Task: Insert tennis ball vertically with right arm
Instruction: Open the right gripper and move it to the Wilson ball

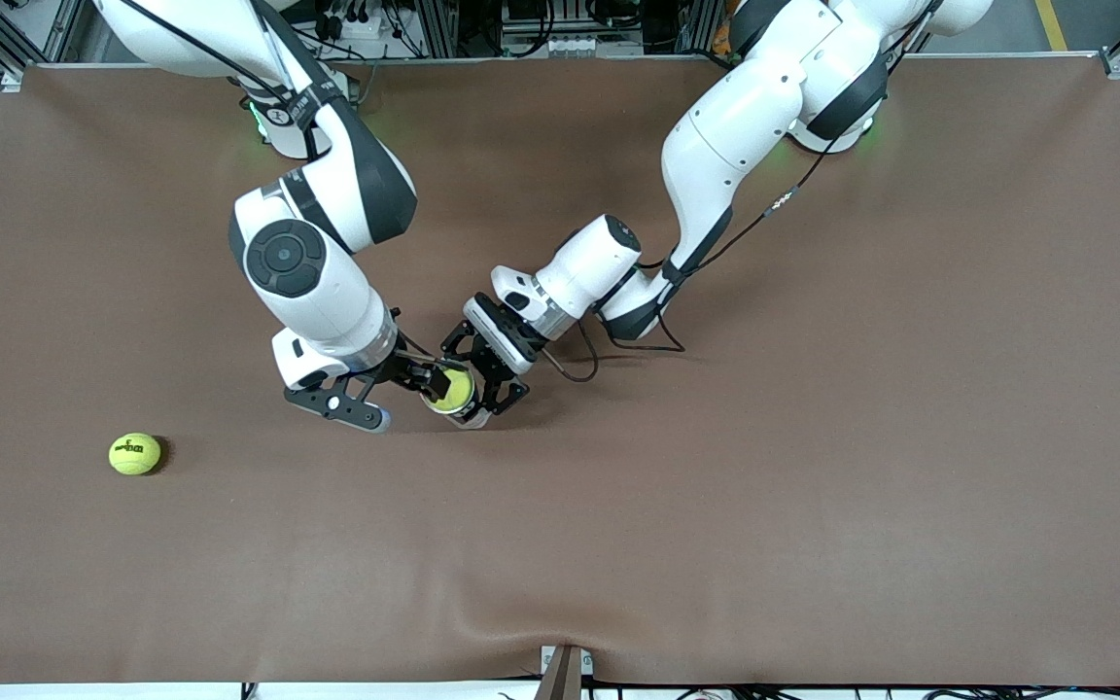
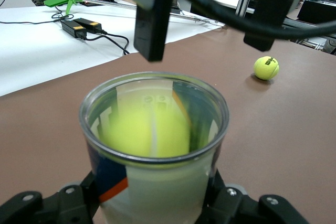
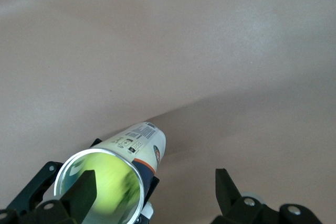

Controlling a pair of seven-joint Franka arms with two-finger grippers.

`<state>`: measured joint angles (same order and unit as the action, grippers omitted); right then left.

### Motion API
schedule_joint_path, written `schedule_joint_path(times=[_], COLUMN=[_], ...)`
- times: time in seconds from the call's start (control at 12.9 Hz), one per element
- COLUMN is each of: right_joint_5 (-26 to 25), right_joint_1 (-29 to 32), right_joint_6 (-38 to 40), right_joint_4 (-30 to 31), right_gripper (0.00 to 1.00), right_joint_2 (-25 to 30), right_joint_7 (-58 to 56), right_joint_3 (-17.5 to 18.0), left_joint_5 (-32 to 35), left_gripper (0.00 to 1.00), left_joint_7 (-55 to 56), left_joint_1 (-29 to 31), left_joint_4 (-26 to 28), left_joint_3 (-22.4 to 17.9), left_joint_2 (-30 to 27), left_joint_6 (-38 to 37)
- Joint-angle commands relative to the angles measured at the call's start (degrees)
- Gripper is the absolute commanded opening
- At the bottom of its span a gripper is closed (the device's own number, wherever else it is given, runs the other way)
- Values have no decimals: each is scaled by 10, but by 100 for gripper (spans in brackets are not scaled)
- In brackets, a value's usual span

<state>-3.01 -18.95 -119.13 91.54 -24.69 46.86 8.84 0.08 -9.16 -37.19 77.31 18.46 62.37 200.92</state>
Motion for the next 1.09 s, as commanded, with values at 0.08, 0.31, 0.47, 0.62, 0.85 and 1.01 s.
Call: schedule_joint_path(times=[0.08, 0.31, 0.47, 0.62, 0.85, 1.01], right_joint_5=[8, 8, 7, 6, -8, -51], right_joint_1=[69, 178, 235, 279, 336, 365], right_joint_6=[27, 78, 73, 72, 38, -33], right_joint_4=[9, 19, 46, 47, 47, 47], right_gripper=[100, 100, 100, 100, 100, 100], right_joint_2=[27, 57, 73, 70, 47, 9], right_joint_7=[-152, -375, -466, -500, -507, -560], right_joint_3=[1, 1, 1, 0, -1, -1], left_joint_5=[-12, -11, -11, -11, -11, -11], left_gripper=[78, 78, 78, 78, 78, 78], left_joint_7=[1, 1, 1, 1, 1, 1], left_joint_1=[-8, -8, -8, -8, -8, -8], left_joint_4=[-5, -5, -5, -5, -4, -4], left_joint_3=[-8, -8, -8, -8, -8, -8], left_joint_2=[9, 9, 9, 10, 10, 10], left_joint_6=[-3, -3, -3, -3, -3, -3])
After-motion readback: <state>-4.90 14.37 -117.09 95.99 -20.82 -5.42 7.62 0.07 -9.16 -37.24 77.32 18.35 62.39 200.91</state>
